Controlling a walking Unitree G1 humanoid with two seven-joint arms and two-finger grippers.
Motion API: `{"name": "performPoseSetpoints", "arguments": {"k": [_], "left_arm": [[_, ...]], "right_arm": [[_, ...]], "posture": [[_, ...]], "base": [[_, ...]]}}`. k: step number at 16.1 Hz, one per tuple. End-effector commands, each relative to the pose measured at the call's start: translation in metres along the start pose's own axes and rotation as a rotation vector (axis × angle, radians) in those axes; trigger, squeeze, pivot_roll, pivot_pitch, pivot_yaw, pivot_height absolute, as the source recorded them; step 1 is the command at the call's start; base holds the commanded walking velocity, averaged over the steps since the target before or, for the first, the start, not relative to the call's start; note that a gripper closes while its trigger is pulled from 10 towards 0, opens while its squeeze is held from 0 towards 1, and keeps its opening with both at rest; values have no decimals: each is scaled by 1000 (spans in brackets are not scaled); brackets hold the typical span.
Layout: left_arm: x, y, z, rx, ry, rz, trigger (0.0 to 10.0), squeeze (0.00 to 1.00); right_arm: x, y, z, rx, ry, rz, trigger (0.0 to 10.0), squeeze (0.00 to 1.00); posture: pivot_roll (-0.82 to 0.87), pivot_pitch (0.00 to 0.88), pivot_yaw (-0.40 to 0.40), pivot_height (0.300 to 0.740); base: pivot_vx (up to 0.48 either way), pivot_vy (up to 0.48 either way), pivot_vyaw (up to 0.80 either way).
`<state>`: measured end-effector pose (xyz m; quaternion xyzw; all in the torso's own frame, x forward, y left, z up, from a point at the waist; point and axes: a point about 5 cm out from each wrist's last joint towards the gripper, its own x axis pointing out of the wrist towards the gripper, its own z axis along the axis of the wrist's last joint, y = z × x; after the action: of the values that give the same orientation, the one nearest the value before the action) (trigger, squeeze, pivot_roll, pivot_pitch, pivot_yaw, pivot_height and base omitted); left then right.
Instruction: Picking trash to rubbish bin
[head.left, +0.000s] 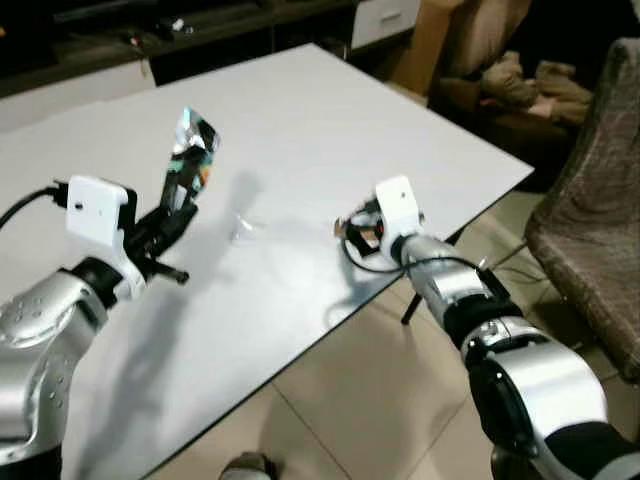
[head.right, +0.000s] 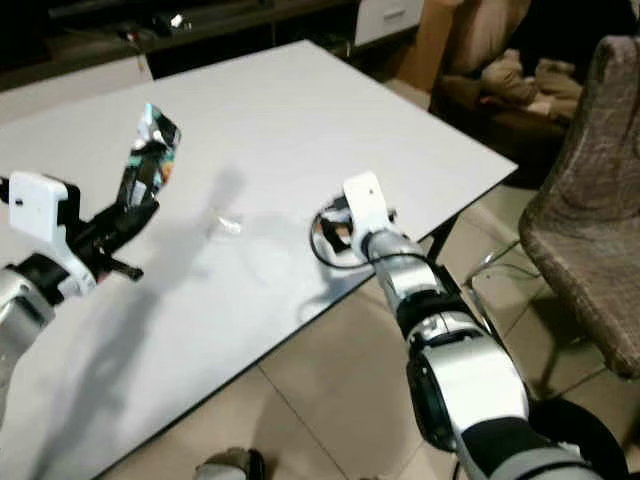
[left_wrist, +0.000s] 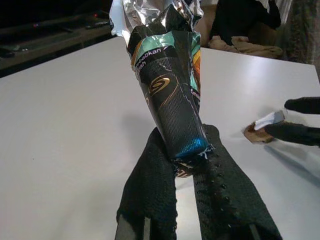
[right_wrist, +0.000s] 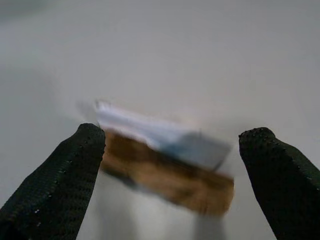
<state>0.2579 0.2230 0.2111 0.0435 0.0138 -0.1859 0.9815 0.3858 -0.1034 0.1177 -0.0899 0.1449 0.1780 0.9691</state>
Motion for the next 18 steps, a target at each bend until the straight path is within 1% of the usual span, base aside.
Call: {"name": "performPoseSetpoints", "arguments": {"k": [1, 3, 5, 6, 8, 10, 11, 12, 15, 16, 17, 18], "left_arm": [[-4, 0, 5, 2, -7, 3, 0, 0], [-9, -4, 5, -27, 19, 8, 0, 0], [-8, -6, 6, -36, 31, 10, 0, 0], [-8, -7, 10, -36, 26, 6, 0, 0], [-11, -6, 11, -32, 34, 7, 0, 0], [-17, -7, 12, -32, 46, 19, 0, 0], [-21, -7, 12, -31, 50, 32, 0, 0], [-22, -7, 12, -30, 53, 35, 0, 0], [-28, -6, 11, -33, 62, 50, 0, 0], [-28, -6, 11, -34, 65, 54, 0, 0], [-28, -7, 11, -36, 65, 55, 0, 0], [-27, -8, 11, -34, 67, 51, 0, 0]], "right_arm": [[-1, -6, 2, -5, 13, -18, 10000, 0], [-5, -17, -12, 54, 56, -61, 10000, 0], [-8, -20, -20, 59, 64, -50, 10000, 0], [-10, -22, -23, 77, 54, -43, 10000, 0], [-9, -21, -22, 140, 31, -15, 10000, 0], [-8, -15, -21, 172, 5, 21, 10000, 0], [-7, -10, -20, 138, 0, 41, 10000, 0], [-7, -8, -20, 129, 0, 48, 10000, 0], [-4, 7, -18, 44, -5, 102, 10000, 0], [-3, 14, -18, 28, -4, 133, 10000, 0], [-3, 16, -19, 14, 4, 137, 10000, 0], [-3, 17, -22, -1, 21, 132, 5176, 0]], "posture": [[338, 118, -39, 740], [334, 113, -21, 740], [337, 115, -17, 740], [355, 114, -13, 740], [377, 124, -9, 740], [399, 133, -10, 740], [407, 134, -10, 740], [407, 134, -10, 740], [419, 141, -13, 740], [421, 140, -15, 740], [421, 140, -14, 740], [421, 140, -14, 740]], "base": [[0, 0, 0], [0, 0, 0], [0, 0, 0], [0, 0, 0], [0, 0, 0], [0, 0, 0], [0, 0, 0], [0, 0, 0], [0, 0, 0], [0, 0, 0], [0, 0, 0], [0, 0, 0]]}}
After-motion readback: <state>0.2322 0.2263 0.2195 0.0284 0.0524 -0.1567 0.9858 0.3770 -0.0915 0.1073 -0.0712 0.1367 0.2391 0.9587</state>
